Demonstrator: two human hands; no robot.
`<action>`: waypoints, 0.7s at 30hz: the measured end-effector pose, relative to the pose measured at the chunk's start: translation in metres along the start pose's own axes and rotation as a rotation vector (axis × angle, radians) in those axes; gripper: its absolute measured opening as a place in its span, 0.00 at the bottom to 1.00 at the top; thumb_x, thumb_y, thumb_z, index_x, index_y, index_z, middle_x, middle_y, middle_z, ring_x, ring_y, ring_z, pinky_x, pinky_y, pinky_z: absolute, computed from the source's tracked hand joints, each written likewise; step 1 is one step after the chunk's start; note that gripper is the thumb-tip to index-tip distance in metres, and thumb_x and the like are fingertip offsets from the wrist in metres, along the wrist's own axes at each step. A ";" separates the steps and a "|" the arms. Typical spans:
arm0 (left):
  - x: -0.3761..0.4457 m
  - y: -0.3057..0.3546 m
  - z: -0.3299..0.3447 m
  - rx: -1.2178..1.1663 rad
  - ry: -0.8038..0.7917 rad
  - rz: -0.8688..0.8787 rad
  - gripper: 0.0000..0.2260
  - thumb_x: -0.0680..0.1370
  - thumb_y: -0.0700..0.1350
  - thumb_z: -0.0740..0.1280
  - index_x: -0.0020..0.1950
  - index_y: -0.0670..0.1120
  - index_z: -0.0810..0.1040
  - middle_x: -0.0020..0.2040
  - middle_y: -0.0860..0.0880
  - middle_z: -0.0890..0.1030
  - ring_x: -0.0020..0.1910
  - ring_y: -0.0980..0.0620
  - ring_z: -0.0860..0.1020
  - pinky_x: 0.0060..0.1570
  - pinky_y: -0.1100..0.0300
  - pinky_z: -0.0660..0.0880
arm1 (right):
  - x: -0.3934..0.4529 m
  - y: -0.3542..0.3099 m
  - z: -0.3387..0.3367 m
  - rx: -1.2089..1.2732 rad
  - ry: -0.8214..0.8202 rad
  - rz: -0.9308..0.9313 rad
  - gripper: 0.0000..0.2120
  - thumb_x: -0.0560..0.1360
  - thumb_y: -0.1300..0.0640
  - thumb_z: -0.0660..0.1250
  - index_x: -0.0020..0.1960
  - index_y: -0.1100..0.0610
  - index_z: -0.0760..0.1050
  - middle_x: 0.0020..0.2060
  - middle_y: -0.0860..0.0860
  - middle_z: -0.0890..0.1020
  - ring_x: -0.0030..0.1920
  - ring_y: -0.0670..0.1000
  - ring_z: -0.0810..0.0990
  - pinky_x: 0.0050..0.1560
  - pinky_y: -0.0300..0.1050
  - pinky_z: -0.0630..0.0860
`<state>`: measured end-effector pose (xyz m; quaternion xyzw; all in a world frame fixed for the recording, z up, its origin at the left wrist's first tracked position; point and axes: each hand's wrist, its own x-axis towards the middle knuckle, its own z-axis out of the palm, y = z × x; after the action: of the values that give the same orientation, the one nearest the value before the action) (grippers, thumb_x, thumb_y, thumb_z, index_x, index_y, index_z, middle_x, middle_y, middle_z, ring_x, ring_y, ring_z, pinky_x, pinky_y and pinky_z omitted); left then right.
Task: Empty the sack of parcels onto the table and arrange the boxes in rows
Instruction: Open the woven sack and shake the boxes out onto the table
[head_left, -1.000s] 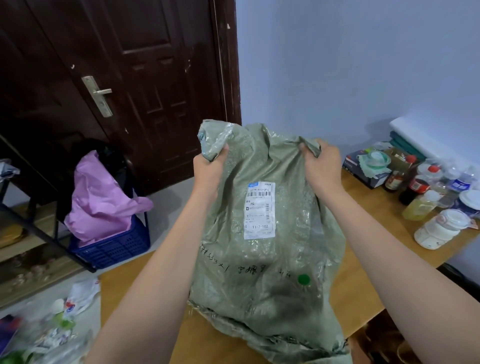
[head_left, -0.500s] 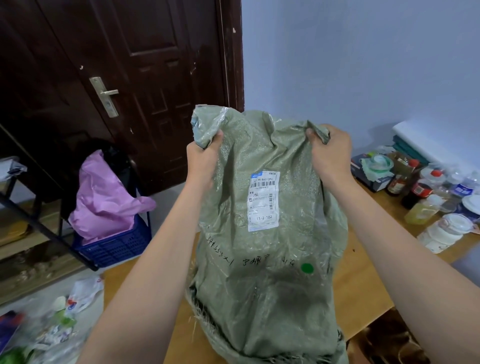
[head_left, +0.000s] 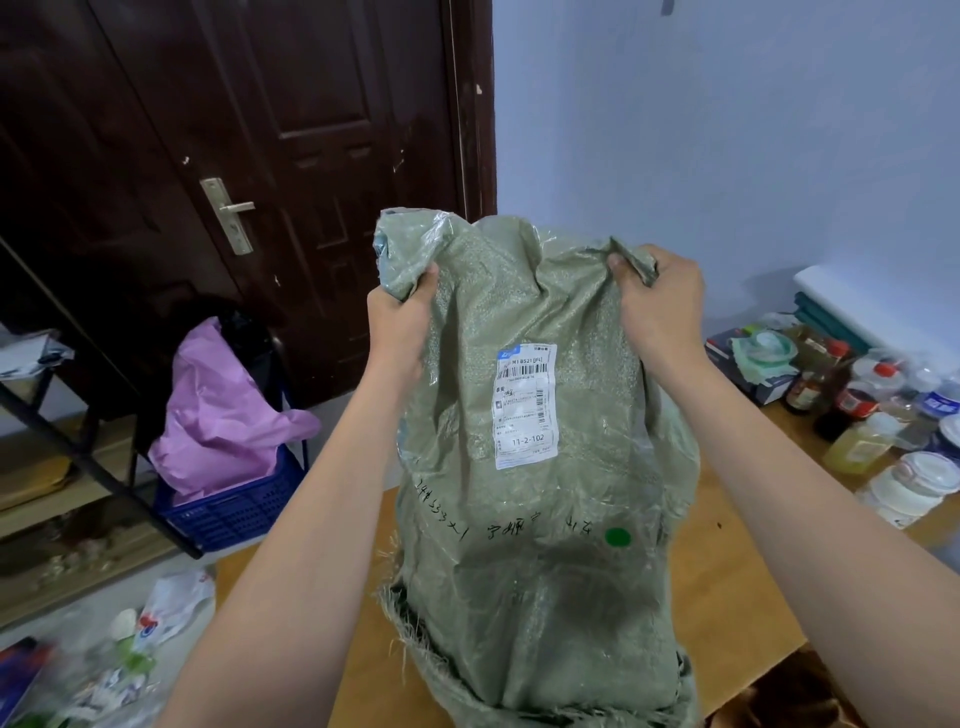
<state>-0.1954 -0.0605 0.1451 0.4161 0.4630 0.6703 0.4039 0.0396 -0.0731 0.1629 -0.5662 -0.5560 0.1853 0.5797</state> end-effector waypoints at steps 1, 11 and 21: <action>0.001 0.003 -0.001 -0.004 0.003 0.007 0.02 0.79 0.46 0.70 0.50 0.52 0.82 0.47 0.54 0.84 0.51 0.57 0.82 0.47 0.65 0.77 | 0.002 -0.003 0.001 0.009 0.002 -0.005 0.14 0.79 0.55 0.67 0.34 0.51 0.72 0.26 0.45 0.67 0.25 0.42 0.62 0.27 0.37 0.59; 0.002 0.027 -0.012 -0.007 0.036 0.057 0.02 0.79 0.46 0.70 0.50 0.53 0.82 0.48 0.55 0.85 0.51 0.58 0.82 0.50 0.63 0.78 | 0.009 -0.025 0.009 0.017 -0.049 -0.063 0.16 0.78 0.56 0.67 0.34 0.57 0.68 0.25 0.47 0.64 0.25 0.43 0.60 0.27 0.39 0.56; 0.001 0.036 -0.014 0.011 0.056 0.083 0.03 0.79 0.45 0.70 0.47 0.53 0.81 0.41 0.57 0.83 0.42 0.63 0.81 0.42 0.69 0.76 | 0.008 -0.029 0.015 0.035 -0.077 -0.083 0.16 0.78 0.57 0.66 0.36 0.64 0.70 0.27 0.47 0.64 0.28 0.45 0.59 0.29 0.42 0.56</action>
<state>-0.2146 -0.0726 0.1761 0.4180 0.4602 0.6954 0.3604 0.0172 -0.0675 0.1873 -0.5248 -0.5978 0.1922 0.5747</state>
